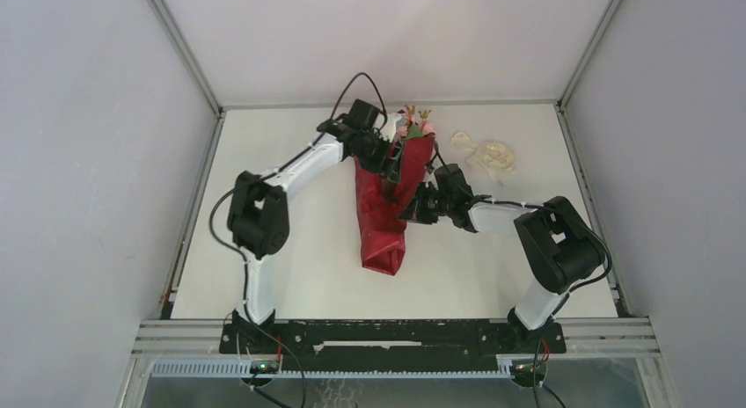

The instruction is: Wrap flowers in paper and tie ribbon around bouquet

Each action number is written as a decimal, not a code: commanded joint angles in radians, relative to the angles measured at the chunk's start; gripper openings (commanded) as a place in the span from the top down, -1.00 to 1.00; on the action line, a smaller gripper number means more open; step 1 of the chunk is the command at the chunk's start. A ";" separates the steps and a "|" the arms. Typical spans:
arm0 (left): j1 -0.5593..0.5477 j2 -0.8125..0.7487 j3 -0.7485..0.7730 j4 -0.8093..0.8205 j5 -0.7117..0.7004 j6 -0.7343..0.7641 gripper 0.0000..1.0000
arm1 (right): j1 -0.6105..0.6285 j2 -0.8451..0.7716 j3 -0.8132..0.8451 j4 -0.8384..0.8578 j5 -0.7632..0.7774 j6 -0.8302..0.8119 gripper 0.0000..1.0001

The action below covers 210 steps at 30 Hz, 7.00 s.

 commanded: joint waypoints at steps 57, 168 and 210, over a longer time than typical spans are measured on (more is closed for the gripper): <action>-0.426 -0.301 -0.785 0.243 -0.178 0.783 -0.33 | -0.212 -0.345 -0.059 -0.050 0.007 -0.197 0.56; -0.552 -0.284 -0.577 0.337 -0.441 0.576 -0.27 | -0.192 0.228 0.282 -0.040 -0.078 -0.205 0.81; -0.436 -0.142 -0.639 0.285 -0.007 0.516 0.02 | -0.522 0.580 1.074 -0.899 0.261 -0.788 0.01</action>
